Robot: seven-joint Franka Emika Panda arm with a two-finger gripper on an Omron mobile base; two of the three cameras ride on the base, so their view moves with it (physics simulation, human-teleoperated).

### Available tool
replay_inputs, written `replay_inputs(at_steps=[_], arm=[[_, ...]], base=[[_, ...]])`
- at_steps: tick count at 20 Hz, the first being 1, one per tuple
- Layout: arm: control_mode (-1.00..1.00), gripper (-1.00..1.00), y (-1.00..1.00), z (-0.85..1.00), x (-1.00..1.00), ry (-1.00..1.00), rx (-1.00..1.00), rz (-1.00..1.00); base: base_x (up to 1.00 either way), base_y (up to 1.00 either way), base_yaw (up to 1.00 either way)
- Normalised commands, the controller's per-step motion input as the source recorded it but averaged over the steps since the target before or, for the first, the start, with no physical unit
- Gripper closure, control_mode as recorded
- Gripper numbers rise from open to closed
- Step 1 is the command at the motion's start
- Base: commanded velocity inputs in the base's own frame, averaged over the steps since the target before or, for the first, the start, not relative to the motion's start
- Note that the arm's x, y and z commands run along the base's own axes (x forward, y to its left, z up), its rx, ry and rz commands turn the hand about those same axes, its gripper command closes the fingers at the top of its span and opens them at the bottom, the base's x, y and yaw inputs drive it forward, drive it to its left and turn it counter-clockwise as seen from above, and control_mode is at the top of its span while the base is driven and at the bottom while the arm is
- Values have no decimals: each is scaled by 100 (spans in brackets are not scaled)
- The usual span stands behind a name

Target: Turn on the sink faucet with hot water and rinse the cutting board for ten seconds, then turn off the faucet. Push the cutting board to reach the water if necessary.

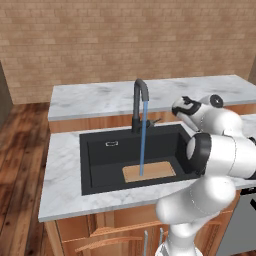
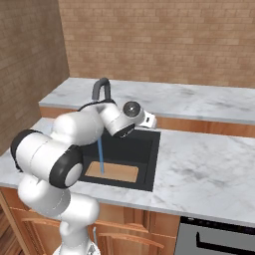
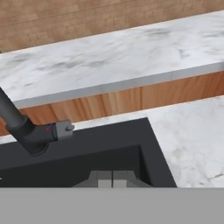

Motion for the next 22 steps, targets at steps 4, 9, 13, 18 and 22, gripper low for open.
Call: replay_inputs(at_steps=[4,9,13,18,22], arm=[[-100,100,4,0,-4,0,-2,0],[-100,100,0,1,0,0,0,0],[-100,100,0,0,0,0,0,0],[-100,100,0,0,0,0,0,0],[-100,100,0,0,0,0,0,0]], base=[[0,0,0],[0,0,0],[0,0,0],[0,0,0],[0,0,0]])
